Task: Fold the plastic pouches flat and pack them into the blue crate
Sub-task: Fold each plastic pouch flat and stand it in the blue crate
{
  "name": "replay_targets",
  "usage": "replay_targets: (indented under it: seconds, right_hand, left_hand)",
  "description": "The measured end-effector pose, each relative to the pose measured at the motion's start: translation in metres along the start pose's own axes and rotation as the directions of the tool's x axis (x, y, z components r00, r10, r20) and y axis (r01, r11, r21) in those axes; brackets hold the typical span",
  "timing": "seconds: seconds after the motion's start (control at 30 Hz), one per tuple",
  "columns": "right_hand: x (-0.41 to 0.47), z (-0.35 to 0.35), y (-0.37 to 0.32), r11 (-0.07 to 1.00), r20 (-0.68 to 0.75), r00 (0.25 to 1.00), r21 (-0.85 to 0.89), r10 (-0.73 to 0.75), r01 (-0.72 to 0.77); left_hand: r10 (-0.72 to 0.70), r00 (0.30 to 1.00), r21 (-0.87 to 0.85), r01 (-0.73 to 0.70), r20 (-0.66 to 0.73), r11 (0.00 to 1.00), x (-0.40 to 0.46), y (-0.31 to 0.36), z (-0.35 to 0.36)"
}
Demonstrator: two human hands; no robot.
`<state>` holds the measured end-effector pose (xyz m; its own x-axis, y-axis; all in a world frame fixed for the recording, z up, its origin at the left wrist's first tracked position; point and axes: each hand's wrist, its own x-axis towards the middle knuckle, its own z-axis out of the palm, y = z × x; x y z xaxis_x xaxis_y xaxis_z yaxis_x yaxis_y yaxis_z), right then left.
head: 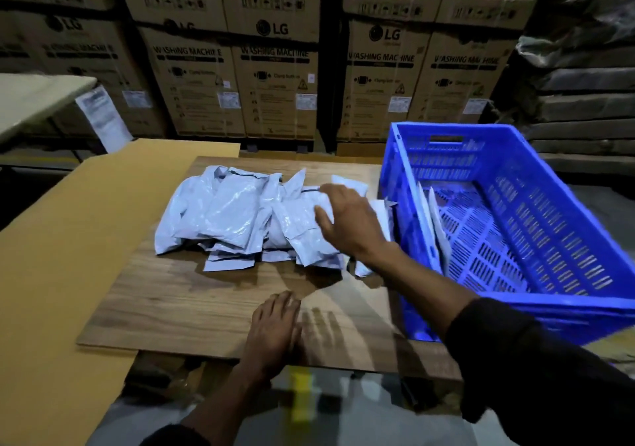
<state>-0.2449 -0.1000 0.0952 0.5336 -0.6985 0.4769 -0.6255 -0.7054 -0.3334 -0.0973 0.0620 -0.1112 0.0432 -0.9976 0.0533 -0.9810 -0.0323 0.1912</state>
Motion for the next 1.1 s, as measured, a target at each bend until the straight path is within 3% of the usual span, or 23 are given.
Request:
replay_targets:
  seconds: [0.07,0.17,0.27,0.37,0.53,0.7,0.8,0.9,1.1]
  right_hand:
    - [-0.005,0.043,-0.009,0.991,0.222,0.972,-0.12,0.082,-0.057]
    - [-0.014,0.092,-0.009,0.951,0.449,0.845,-0.237,0.289,-0.2]
    - [-0.016,0.12,-0.008,0.927,0.504,0.786,-0.296,0.357,-0.231]
    - [-0.015,0.13,-0.005,0.917,0.446,0.812,-0.308,0.376,-0.255]
    - [-0.029,0.121,-0.011,0.94,0.339,0.897,-0.284,0.285,-0.192]
    - [-0.087,0.112,-0.026,0.985,0.326,0.942,-0.174,0.076,-0.019]
    - [-0.13,0.114,-0.033,0.987,0.431,0.901,-0.12,-0.048,0.11]
    - [-0.158,0.122,-0.025,0.945,0.569,0.806,-0.145,-0.161,0.292]
    - [-0.171,0.11,-0.021,0.93,0.588,0.782,-0.133,-0.205,0.343]
  left_hand:
    - [0.007,0.999,0.021,-0.007,-0.032,1.0,-0.009,-0.021,-0.007]
    - [0.028,0.998,0.028,-0.027,-0.056,0.999,-0.017,-0.049,-0.021]
    - [0.043,0.999,0.054,-0.041,-0.024,0.998,-0.02,-0.076,-0.027]
    - [0.028,0.999,0.098,-0.03,0.021,0.995,-0.022,-0.096,-0.024]
    - [-0.026,0.999,0.015,0.027,-0.044,1.0,-0.024,-0.104,-0.018]
    - [0.085,0.971,0.021,-0.082,-0.225,0.996,-0.031,-0.1,-0.026]
    - [0.152,0.951,0.062,-0.14,-0.268,0.988,-0.034,-0.097,-0.027]
    - [0.216,0.936,0.087,-0.199,-0.277,0.976,-0.035,-0.092,-0.026]
    - [0.314,0.887,0.042,-0.319,-0.338,0.947,-0.032,-0.067,-0.025]
